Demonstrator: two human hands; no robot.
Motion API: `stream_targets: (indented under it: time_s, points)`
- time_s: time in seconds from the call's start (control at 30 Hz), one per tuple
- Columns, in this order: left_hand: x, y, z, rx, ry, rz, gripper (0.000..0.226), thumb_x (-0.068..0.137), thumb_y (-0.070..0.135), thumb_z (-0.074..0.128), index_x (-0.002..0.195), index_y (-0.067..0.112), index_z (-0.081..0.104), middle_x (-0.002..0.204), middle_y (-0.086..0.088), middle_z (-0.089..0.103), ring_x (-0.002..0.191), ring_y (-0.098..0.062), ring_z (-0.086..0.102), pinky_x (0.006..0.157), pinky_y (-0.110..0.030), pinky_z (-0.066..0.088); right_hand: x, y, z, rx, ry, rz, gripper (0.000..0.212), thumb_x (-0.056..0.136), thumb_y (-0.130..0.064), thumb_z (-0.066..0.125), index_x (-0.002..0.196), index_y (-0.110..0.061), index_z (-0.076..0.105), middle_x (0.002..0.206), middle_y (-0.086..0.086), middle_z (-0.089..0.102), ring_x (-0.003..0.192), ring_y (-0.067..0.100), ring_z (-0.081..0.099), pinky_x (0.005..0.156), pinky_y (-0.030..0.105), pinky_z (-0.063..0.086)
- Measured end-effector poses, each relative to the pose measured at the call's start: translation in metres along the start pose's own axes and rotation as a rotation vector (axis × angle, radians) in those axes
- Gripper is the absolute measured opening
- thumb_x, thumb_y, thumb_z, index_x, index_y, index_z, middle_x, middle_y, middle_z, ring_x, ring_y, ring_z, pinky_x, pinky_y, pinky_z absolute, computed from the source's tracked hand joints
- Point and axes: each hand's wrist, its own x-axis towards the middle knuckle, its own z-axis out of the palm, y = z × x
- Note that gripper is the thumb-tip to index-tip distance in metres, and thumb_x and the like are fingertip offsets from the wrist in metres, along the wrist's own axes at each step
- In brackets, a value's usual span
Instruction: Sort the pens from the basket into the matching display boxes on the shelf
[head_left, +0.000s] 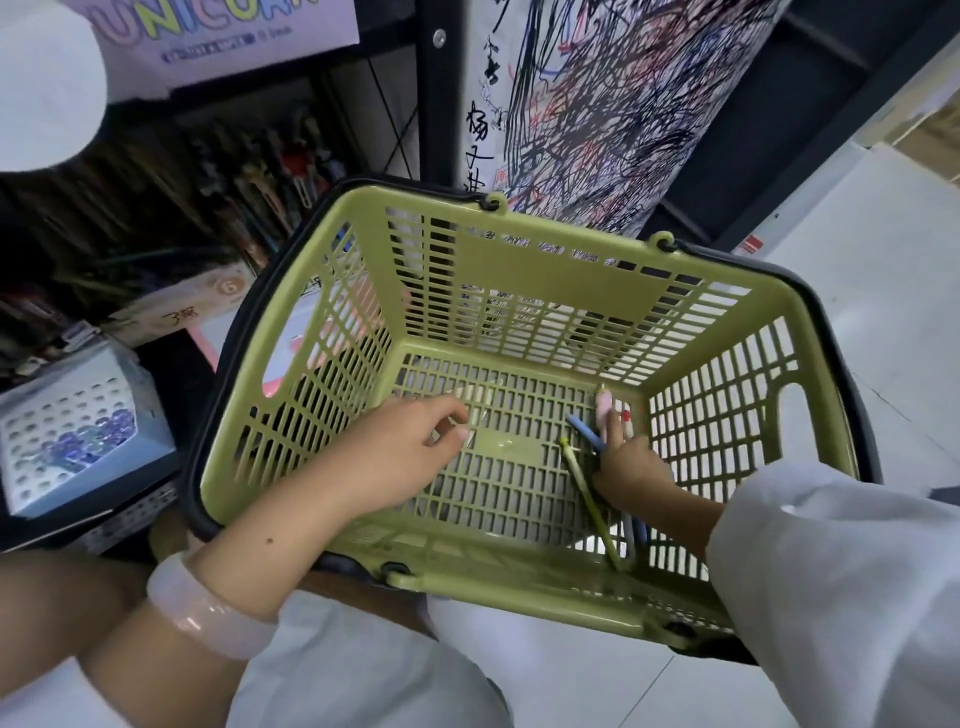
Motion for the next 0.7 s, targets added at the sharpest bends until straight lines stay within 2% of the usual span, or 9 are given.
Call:
stream_targets:
  time_s: [0.03, 0.1, 0.2, 0.27, 0.33, 0.4, 0.47, 0.57, 0.7]
  points:
    - [0.0, -0.001, 0.0, -0.002, 0.0, 0.0, 0.028, 0.095, 0.035, 0.043, 0.12, 0.028, 0.053, 0.102, 0.01, 0.057, 0.1, -0.01, 0.051, 0.084, -0.03, 0.044, -0.001, -0.002, 0.003, -0.014, -0.002, 0.002, 0.084, 0.09, -0.017, 0.053, 0.146, -0.026, -0.008, 0.106, 0.016, 0.046, 0.073, 0.02, 0.051, 0.054, 0.03, 0.042]
    - [0.0, -0.001, 0.0, -0.008, 0.0, -0.004, 0.027, 0.096, 0.036, 0.042, 0.12, 0.029, 0.053, 0.102, 0.011, 0.056, 0.1, -0.01, 0.051, 0.083, -0.03, 0.044, 0.0, -0.004, 0.007, -0.084, 0.024, 0.011, 0.089, 0.087, -0.018, 0.057, 0.147, -0.021, -0.01, 0.116, 0.019, 0.049, 0.094, 0.028, 0.054, 0.066, 0.034, 0.047]
    - [0.001, 0.0, 0.0, -0.029, 0.017, -0.007, 0.026, 0.095, 0.035, 0.043, 0.119, 0.029, 0.054, 0.102, 0.01, 0.056, 0.098, -0.01, 0.053, 0.084, -0.031, 0.047, 0.004, -0.009, 0.005, -0.076, -0.006, 0.075, 0.084, 0.085, -0.018, 0.061, 0.146, -0.011, 0.003, 0.125, 0.019, 0.049, 0.117, 0.034, 0.046, 0.085, 0.042, 0.045]
    - [0.001, 0.0, -0.001, -0.047, 0.021, -0.011, 0.026, 0.095, 0.034, 0.043, 0.118, 0.029, 0.054, 0.103, 0.01, 0.056, 0.093, -0.009, 0.056, 0.081, -0.031, 0.049, 0.004, -0.011, 0.006, 0.035, -0.026, 0.098, 0.065, 0.084, -0.012, 0.061, 0.136, -0.008, 0.022, 0.121, 0.017, 0.054, 0.11, 0.034, 0.054, 0.079, 0.039, 0.047]
    - [0.001, 0.0, -0.001, -0.046, 0.022, -0.006, 0.025, 0.096, 0.034, 0.043, 0.117, 0.029, 0.055, 0.099, 0.013, 0.055, 0.089, -0.006, 0.056, 0.074, -0.026, 0.049, 0.004, -0.013, 0.006, 0.119, -0.019, 0.068, 0.048, 0.084, -0.008, 0.059, 0.125, -0.009, 0.033, 0.112, 0.013, 0.058, 0.089, 0.029, 0.06, 0.06, 0.029, 0.046]
    - [0.002, 0.0, -0.002, -0.038, 0.027, -0.003, 0.024, 0.096, 0.034, 0.043, 0.116, 0.028, 0.055, 0.094, 0.017, 0.053, 0.079, -0.002, 0.055, 0.064, -0.019, 0.046, 0.006, -0.013, 0.004, 0.21, 0.036, -0.014, 0.035, 0.085, -0.01, 0.058, 0.113, -0.012, 0.037, 0.094, 0.008, 0.058, 0.067, 0.019, 0.056, 0.045, 0.024, 0.039]
    - [0.002, 0.0, -0.003, -0.04, 0.031, -0.007, 0.024, 0.096, 0.034, 0.042, 0.115, 0.027, 0.055, 0.096, 0.014, 0.055, 0.08, -0.003, 0.056, 0.065, -0.02, 0.046, 0.006, -0.016, 0.0, 0.266, 0.032, -0.108, 0.027, 0.086, -0.013, 0.057, 0.103, -0.017, 0.037, 0.08, -0.001, 0.052, 0.059, 0.013, 0.055, 0.04, 0.02, 0.038]
    - [0.004, 0.001, -0.003, -0.043, 0.026, -0.011, 0.025, 0.096, 0.032, 0.042, 0.117, 0.026, 0.055, 0.096, 0.014, 0.053, 0.089, -0.007, 0.055, 0.073, -0.022, 0.045, -0.003, -0.023, 0.005, 0.179, -0.113, -0.24, 0.02, 0.087, -0.015, 0.057, 0.096, -0.021, 0.039, 0.081, -0.003, 0.051, 0.061, 0.008, 0.054, 0.041, 0.014, 0.039]
    - [0.004, 0.003, -0.005, -0.065, 0.029, -0.014, 0.024, 0.096, 0.031, 0.043, 0.116, 0.025, 0.055, 0.098, 0.013, 0.056, 0.091, -0.01, 0.058, 0.08, -0.031, 0.05, -0.016, -0.028, 0.02, 0.056, -0.192, -0.282, 0.028, 0.088, -0.02, 0.058, 0.112, -0.014, 0.045, 0.09, 0.0, 0.054, 0.074, 0.013, 0.057, 0.059, 0.021, 0.048]
